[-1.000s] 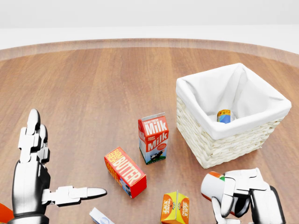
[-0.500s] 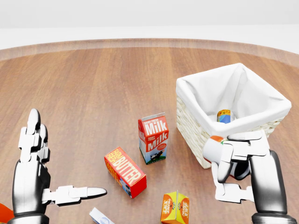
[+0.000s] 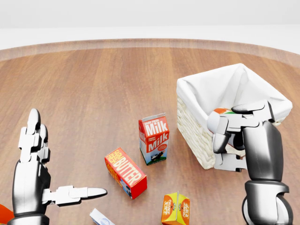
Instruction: Pick up the alphabet soup and the tomato sauce, and put them in the basket.
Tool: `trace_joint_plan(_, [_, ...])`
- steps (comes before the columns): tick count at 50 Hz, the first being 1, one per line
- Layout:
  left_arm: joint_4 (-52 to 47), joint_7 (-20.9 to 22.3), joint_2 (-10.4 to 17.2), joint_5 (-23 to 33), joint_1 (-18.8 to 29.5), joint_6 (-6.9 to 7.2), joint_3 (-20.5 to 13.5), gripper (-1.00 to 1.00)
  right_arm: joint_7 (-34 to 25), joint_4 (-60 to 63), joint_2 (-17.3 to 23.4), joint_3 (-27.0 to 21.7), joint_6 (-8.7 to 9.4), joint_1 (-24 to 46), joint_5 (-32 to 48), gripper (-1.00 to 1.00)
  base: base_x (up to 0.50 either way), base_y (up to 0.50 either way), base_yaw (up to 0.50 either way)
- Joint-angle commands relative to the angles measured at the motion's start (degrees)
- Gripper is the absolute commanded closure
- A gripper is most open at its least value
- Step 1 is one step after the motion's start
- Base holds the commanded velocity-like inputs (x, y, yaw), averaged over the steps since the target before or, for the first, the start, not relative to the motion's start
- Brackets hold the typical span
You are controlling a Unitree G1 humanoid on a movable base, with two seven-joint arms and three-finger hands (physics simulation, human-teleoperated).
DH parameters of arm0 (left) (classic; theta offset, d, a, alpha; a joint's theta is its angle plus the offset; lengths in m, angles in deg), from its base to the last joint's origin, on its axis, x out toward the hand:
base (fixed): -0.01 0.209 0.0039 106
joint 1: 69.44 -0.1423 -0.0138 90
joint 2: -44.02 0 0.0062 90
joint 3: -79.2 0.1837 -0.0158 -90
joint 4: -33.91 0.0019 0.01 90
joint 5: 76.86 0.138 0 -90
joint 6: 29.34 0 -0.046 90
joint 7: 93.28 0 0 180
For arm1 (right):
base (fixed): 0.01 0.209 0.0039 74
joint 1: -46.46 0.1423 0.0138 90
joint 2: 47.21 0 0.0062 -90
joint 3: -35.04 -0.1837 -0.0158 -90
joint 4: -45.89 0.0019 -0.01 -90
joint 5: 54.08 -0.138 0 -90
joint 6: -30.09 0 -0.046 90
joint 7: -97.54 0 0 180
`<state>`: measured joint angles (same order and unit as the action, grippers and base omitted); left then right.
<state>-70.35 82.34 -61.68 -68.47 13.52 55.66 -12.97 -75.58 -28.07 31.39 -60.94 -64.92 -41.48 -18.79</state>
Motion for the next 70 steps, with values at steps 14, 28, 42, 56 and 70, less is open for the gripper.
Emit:
trace_joint_plan(14, [-0.5,0.0,-0.1,0.1,-0.4,0.0,0.1,-1.0,9.6,-15.0,5.1,0.1,0.0,12.6,8.8,1.0,0.0,0.0,0.0])
trace_joint_plan(28, [-0.3,0.0,-0.1,0.2,-0.4,0.0,0.2,-1.0,11.4,-24.1,6.8,1.3,0.0,19.9,10.6,1.0,0.0,0.0,0.0])
trace_joint_plan(42, [-0.3,0.0,0.0,0.1,-0.1,0.0,0.0,-1.0,11.5,-28.0,7.6,2.3,0.0,26.5,14.0,1.0,0.0,0.0,0.0])
trace_joint_plan(56, [-0.1,0.1,0.0,-0.2,0.2,0.0,-0.3,-1.0,18.8,-48.4,10.5,3.6,0.0,37.8,18.9,1.0,0.0,0.0,0.0])
trace_joint_plan(70, [0.0,0.1,0.0,-0.2,0.1,0.0,-0.2,-1.0,23.1,-67.6,11.7,6.0,0.0,47.0,22.5,1.0,0.0,0.0,0.0])
